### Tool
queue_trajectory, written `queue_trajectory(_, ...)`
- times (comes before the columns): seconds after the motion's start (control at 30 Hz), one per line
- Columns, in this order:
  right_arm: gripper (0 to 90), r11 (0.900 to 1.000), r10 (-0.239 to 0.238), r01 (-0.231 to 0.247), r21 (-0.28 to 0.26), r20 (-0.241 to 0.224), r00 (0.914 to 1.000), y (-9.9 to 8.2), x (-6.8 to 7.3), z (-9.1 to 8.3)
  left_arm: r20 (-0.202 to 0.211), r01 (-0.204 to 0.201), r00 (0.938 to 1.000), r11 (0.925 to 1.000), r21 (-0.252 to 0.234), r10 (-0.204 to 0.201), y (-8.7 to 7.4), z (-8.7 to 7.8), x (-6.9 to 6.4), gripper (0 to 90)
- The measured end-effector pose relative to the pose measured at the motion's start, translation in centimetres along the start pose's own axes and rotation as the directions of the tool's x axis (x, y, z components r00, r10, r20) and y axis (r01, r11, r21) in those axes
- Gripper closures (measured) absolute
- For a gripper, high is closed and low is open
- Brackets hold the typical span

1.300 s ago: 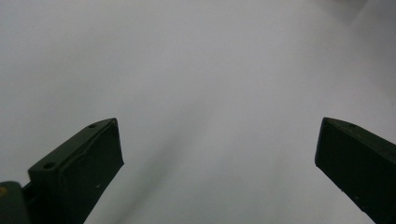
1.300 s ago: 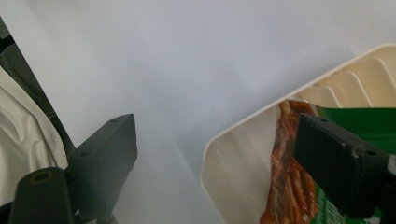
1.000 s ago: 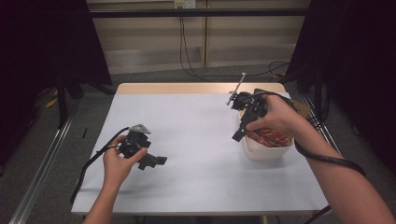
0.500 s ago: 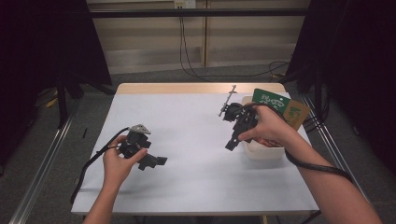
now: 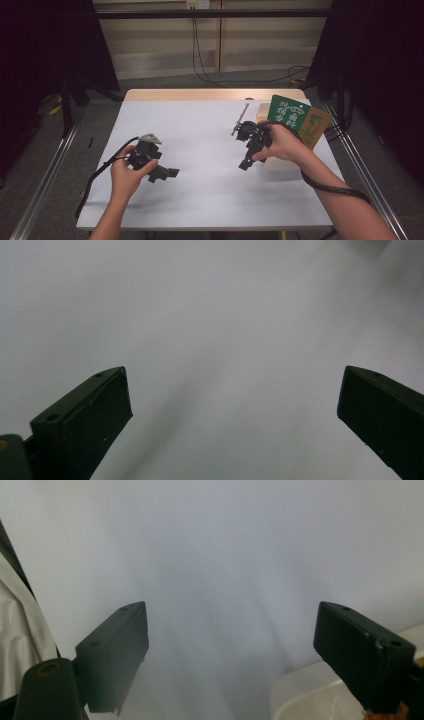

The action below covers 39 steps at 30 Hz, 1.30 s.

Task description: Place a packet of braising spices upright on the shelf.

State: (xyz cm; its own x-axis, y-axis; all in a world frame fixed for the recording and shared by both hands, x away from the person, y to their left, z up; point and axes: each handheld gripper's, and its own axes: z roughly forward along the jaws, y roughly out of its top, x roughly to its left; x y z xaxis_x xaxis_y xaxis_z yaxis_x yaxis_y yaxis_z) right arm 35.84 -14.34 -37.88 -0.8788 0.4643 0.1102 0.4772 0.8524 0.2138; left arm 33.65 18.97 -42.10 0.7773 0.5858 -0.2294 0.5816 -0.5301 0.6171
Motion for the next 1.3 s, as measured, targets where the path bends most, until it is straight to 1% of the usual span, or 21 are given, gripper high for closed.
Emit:
queue_trajectory(0.13, 14.1, 1.0, 0.007, -0.007, 0.0, -0.014, 0.9999, -0.4, 0.2, 1.0, 0.001, 0.0, 1.0, 1.0, 0.0, 0.0, 0.0, 0.1, 0.0, 0.6)
queue_trajectory(0.17, 14.1, 1.0, -0.001, 0.001, -0.001, -0.007, 1.0, -0.4, 0.2, 1.1, 0.003, 0.0, 1.0, 1.0, 0.0, 0.0, 0.0, 0.1, 0.0, 0.5)
queue_trajectory(0.2, 14.1, 0.9999, 0.01, -0.01, 0.005, -0.005, 0.9999, -0.5, 0.3, 1.3, -0.001, -0.001, 1.0, 1.0, 0.003, 0.001, 0.0, 0.1, 0.0, 0.6)
queue_trajectory(0.3, 14.5, 1.0, -0.002, 0.002, 0.007, -0.014, 0.9999, -0.8, 0.4, 2.2, -0.002, 0.0, 1.0, 1.0, 0.004, 0.0, 0.0, 0.1, 0.0, 0.5)
queue_trajectory(0.37, 14.4, 1.0, 0.005, -0.005, 0.008, -0.013, 0.9999, -0.8, 0.5, 2.4, -0.001, 0.001, 1.0, 1.0, 0.001, -0.001, 0.0, 0.2, 0.0, 0.5)
queue_trajectory(0.5, 14.3, 1.0, -0.003, 0.003, 0.002, -0.024, 0.9997, -1.0, 0.6, 3.2, -0.004, -0.001, 1.0, 1.0, 0.002, 0.001, 0.0, 0.2, 0.0, 0.5)
queue_trajectory(0.53, 14.3, 1.0, 0.008, -0.008, 0.002, -0.021, 0.9997, -1.1, 0.7, 3.4, -0.004, -0.001, 1.0, 1.0, 0.002, 0.001, 0.0, 0.2, -0.1, 0.5)
queue_trajectory(0.57, 14.3, 1.0, 0.001, -0.001, 0.003, -0.018, 0.9998, -1.1, 0.7, 3.6, -0.003, -0.002, 1.0, 1.0, 0.001, 0.002, 0.0, 0.2, -0.1, 0.6)
queue_trajectory(0.6, 14.3, 0.9999, 0.014, -0.014, 0.008, -0.024, 0.9996, -1.1, 0.8, 3.7, 0.001, -0.003, 1.0, 1.0, 0.008, 0.003, 0.0, 0.2, 0.0, 0.6)
queue_trajectory(0.63, 14.3, 1.0, -0.002, 0.002, -0.001, -0.024, 0.9997, -1.2, 0.7, 3.9, -0.006, -0.004, 1.0, 1.0, 0.005, 0.004, 0.0, 0.2, -0.1, 0.5)
queue_trajectory(0.7, 14.3, 1.0, -0.002, 0.002, 0.006, -0.03, 0.9995, -1.2, 0.7, 4.1, 0.003, -0.006, 1.0, 0.9999, 0.011, 0.006, 0.0, 0.2, 0.0, 0.5)
queue_trajectory(0.73, 14.3, 1.0, -0.007, 0.007, 0.002, -0.031, 0.9995, -1.3, 0.7, 4.2, 0.001, -0.006, 1.0, 0.9999, 0.011, 0.006, 0.0, 0.2, -0.1, 0.5)
queue_trajectory(0.77, 14.3, 1.0, 0.002, -0.002, 0.001, -0.032, 0.9995, -1.3, 0.8, 4.3, 0.002, -0.006, 1.0, 0.9999, 0.011, 0.006, 0.0, 0.2, -0.1, 0.6)
queue_trajectory(0.83, 14.4, 1.0, -0.006, 0.006, -0.005, -0.031, 0.9995, -1.4, 0.7, 4.5, 0.002, -0.006, 1.0, 0.9999, 0.011, 0.006, 0.0, 0.2, -0.1, 0.5)
queue_trajectory(0.87, 14.3, 1.0, 0.005, -0.005, -0.004, -0.029, 0.9996, -1.4, 0.8, 4.7, 0.002, -0.006, 1.0, 0.9999, 0.011, 0.006, 0.0, 0.2, -0.1, 0.5)
queue_trajectory(0.9, 14.3, 1.0, 0.004, -0.004, 0.0, -0.03, 0.9996, -1.5, 0.8, 4.8, 0.002, -0.006, 1.0, 0.9999, 0.011, 0.006, 0.0, 0.2, -0.1, 0.5)
queue_trajectory(1.03, 14.5, 0.9999, 0.001, -0.001, -0.014, -0.038, 0.9993, -1.6, 0.9, 5.2, 0.005, -0.008, 1.0, 0.9999, 0.013, 0.008, 0.0, 0.3, -0.1, 0.5)
queue_trajectory(1.07, 14.6, 0.9999, 0.005, -0.005, -0.014, -0.033, 0.9995, -1.6, 1.0, 5.3, 0.002, -0.009, 1.0, 0.9999, 0.013, 0.009, 0.0, 0.3, -0.1, 0.6)
queue_trajectory(1.1, 14.5, 0.9999, -0.009, 0.009, -0.011, -0.024, 0.9997, -1.7, 0.9, 5.4, 0.001, -0.01, 1.0, 0.9999, 0.014, 0.01, -0.1, 0.3, -0.1, 0.5)
queue_trajectory(1.13, 14.6, 0.9998, 0.0, -0.001, -0.018, -0.026, 0.9997, -1.7, 1.1, 5.5, 0.001, -0.009, 1.0, 0.9999, 0.014, 0.009, -0.1, 0.3, -0.1, 0.6)
queue_trajectory(1.3, 14.5, 0.9997, -0.002, 0.001, -0.023, -0.023, 0.9997, -2.0, 1.3, 6.0, 0.002, -0.01, 0.9999, 0.9998, 0.016, 0.01, -0.1, 0.4, -0.1, 0.5)
